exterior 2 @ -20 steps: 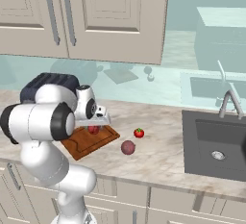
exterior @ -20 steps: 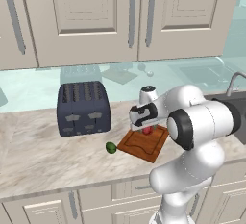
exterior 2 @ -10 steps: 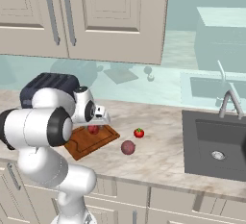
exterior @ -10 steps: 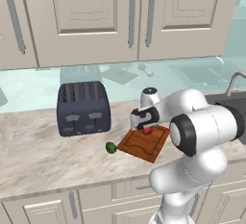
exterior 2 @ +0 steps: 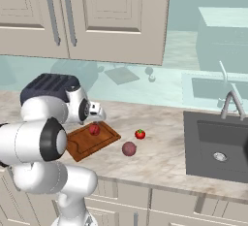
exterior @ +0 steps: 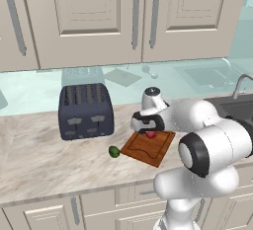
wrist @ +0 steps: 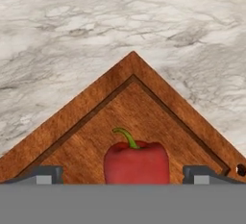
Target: Place the avocado, onion, tomato, and bell pepper on the cutting board.
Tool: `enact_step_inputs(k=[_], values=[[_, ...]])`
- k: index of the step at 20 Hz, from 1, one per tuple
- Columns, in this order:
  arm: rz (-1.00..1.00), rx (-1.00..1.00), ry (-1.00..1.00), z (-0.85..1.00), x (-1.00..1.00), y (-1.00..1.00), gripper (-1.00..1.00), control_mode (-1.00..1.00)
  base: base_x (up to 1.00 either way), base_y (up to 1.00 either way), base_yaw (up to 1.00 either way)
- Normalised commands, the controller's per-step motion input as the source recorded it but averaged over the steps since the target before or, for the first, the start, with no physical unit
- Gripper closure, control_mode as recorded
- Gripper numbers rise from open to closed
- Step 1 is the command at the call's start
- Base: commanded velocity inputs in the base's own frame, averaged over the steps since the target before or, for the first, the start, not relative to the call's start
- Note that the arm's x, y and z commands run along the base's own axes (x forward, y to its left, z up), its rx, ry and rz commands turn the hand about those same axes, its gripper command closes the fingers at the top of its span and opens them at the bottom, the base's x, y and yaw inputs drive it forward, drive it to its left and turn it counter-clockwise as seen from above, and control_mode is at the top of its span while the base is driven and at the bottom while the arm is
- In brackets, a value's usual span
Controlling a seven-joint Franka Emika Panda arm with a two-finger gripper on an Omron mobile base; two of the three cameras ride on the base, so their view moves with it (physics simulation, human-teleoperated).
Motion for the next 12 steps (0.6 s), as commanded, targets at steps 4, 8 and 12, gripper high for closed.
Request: enact_step_inputs(k=[4, 8, 12], values=[[0.0, 0.0, -0.01, 0.47, 0.0, 0.17, -1.0, -1.0, 0.0, 0.0, 0.0], [0.0, 0.0, 0.0, 0.26, -0.11, 0.07, -1.0, -1.0, 0.0, 0.0, 0.0], [0.0, 0.0, -0.03, 0.11, -0.4, 0.01, -1.0, -1.0, 0.0, 0.0, 0.0]])
